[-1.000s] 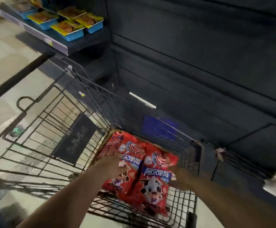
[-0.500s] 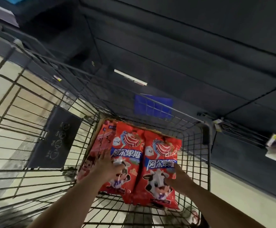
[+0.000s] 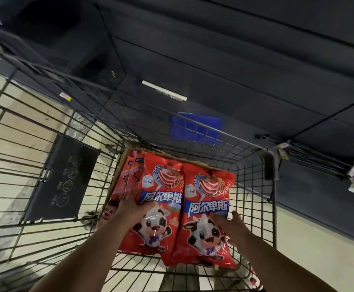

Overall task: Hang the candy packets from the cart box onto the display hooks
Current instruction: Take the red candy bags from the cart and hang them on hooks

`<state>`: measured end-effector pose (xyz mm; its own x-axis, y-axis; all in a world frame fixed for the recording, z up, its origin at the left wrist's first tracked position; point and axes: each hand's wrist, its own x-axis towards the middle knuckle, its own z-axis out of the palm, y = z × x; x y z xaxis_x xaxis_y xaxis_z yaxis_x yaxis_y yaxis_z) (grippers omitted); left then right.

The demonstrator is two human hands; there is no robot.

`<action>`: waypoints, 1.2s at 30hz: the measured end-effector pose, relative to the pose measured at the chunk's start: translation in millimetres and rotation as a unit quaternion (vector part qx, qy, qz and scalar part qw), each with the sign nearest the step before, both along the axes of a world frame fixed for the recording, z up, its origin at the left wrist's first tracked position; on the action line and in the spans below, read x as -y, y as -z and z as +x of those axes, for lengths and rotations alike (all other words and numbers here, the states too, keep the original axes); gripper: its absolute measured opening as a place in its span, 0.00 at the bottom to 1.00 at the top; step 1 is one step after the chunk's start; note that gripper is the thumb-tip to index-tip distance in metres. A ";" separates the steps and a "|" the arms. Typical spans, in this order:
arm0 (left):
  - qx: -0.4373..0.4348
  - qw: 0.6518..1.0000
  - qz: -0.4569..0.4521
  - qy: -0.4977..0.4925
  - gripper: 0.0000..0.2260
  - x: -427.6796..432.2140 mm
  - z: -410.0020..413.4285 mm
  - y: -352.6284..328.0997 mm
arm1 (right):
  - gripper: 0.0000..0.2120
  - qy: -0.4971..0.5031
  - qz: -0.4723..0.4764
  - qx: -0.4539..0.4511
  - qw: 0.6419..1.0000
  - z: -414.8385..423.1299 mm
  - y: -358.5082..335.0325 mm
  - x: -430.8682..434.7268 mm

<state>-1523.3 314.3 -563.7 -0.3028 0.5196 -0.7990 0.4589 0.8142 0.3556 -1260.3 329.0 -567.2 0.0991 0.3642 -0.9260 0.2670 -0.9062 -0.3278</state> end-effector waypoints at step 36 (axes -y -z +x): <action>0.210 0.948 0.240 0.010 0.12 -12.7 104.2 -144.8 | 0.14 0.156 0.287 -0.039 0.944 119.2 -166.2 33.8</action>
